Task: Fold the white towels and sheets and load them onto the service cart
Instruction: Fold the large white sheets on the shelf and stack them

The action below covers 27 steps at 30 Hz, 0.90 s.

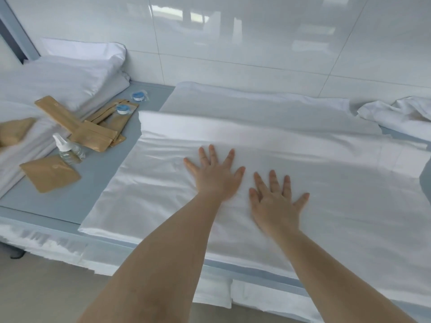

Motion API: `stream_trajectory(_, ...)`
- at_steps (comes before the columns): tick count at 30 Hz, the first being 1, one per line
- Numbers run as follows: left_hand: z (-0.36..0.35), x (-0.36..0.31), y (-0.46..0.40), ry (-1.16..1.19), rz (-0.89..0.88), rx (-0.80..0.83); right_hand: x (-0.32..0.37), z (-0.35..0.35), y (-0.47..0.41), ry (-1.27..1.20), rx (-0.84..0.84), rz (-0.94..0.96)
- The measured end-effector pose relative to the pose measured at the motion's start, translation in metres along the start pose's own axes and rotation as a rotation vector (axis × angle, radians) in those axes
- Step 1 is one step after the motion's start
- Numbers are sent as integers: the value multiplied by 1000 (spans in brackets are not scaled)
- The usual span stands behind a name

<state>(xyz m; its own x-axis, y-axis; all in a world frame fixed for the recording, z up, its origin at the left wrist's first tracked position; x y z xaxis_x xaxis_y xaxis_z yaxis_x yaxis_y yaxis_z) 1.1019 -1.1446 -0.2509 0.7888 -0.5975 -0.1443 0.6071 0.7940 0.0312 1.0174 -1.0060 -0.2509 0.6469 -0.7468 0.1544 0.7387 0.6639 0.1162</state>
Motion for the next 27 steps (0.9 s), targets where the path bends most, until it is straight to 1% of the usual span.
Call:
stream_trajectory(2,2,2,2,7,-10,14,5,-3,10,45,-21,17)
stream_trajectory(5,5,15,7,-17,-3,52,3,-1,11,56,0,-8)
stream_trajectory(9,11,67,23,-14,93,31,4,-1,11,73,0,-2)
stream_trajectory(14,16,139,64,-21,206,9,3,0,12,77,0,-13)
stream_trajectory(18,20,172,101,-32,277,13,6,2,14,94,20,-16)
stream_trajectory(21,20,165,118,8,289,34,11,5,15,96,56,-62)
stream_trajectory(23,17,142,126,34,245,39,29,6,21,63,80,-90)
stream_trajectory(24,15,127,129,36,203,46,44,4,28,37,91,-61)
stream_trajectory(25,12,112,131,26,158,49,62,-1,40,26,87,10)
stream_trajectory(27,6,93,136,-22,100,40,93,-16,67,42,44,203)
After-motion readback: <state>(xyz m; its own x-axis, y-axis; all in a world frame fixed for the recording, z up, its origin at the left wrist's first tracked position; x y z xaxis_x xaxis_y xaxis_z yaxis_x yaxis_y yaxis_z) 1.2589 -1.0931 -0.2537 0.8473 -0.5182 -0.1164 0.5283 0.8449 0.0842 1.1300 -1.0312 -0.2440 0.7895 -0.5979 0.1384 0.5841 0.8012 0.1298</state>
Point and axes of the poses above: each hand's wrist, its own y-axis away from the middle knuckle, its own z-axis out of the back of the hand, x = y × z, the point moved 3 cm from there along -y, towards the middle knuckle, and after that the axes turned 8 degrees about -z, right-handed, at the moved point
